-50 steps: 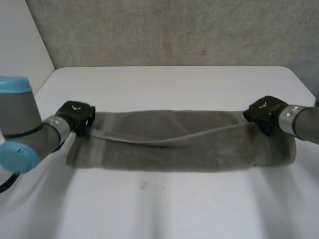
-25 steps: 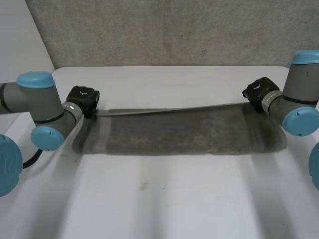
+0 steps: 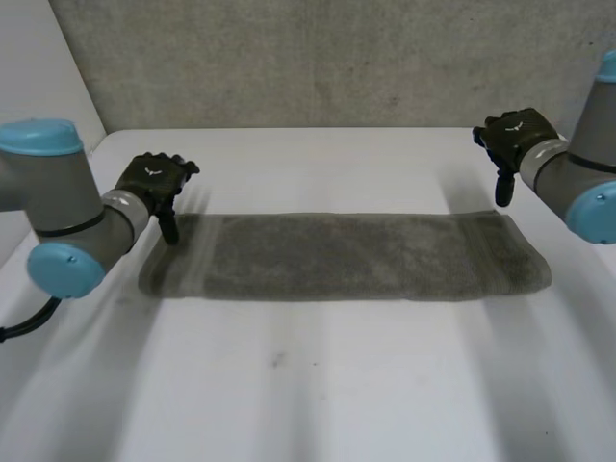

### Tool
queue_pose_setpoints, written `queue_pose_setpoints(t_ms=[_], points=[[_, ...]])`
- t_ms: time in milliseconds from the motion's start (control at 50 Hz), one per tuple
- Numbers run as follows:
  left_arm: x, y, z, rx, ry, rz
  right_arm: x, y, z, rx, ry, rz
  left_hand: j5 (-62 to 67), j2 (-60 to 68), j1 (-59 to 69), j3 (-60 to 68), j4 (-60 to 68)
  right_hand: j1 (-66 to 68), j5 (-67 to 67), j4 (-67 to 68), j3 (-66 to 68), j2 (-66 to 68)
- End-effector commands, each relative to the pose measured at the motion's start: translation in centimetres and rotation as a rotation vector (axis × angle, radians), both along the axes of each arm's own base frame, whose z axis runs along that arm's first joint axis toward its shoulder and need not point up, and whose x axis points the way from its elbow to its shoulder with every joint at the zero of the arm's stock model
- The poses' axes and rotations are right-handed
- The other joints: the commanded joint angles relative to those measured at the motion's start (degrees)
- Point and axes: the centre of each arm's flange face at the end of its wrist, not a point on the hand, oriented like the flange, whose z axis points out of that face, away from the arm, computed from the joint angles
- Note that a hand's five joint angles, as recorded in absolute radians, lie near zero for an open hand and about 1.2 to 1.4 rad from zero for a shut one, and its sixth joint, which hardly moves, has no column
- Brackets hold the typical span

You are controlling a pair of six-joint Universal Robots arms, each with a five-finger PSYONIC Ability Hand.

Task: Fold the towel.

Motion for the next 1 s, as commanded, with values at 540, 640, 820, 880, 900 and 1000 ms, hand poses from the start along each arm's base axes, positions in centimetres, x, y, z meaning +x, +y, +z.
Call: queue_pose_setpoints(t_ms=[540,640,820,880,900,1000], points=[[2.1,10.3,0.2,-0.113,0.046,-0.016,-7.1,7.4,-10.0,0.196,-0.053,0.024,-1.56,0.49,-0.18,0.49,0.47,33.86,33.93,32.67,33.62,33.72],[2.1,10.3,0.1,-0.113,0.046,-0.018,-7.4,6.4,-10.6,0.169,-0.014,0.023,-1.56,0.49,-0.18,0.49,0.47,64.38,64.45,63.18,64.13,64.24],[2.1,10.3,0.2,-0.115,0.047,-0.016,-13.0,4.1,-8.4,0.085,0.071,-0.143,-1.56,0.49,-0.18,0.49,0.47,66.49,66.56,65.3,66.25,66.35],[2.2,10.4,0.1,-0.112,0.046,-0.015,-14.4,3.6,-8.1,0.07,0.09,-0.171,-1.56,0.49,-0.18,0.49,0.47,66.49,66.56,65.3,66.25,66.35],[2.2,10.4,0.1,-0.112,0.046,-0.015,-16.0,3.0,-7.9,0.064,0.118,-0.201,-1.56,0.49,-0.18,0.49,0.47,66.49,66.56,65.3,66.25,66.35],[2.3,10.4,0.1,-0.11,0.045,-0.012,-21.3,1.7,-7.7,0.062,0.234,-0.29,-1.56,0.49,-0.18,0.49,0.47,66.49,66.56,65.3,66.25,66.35]])
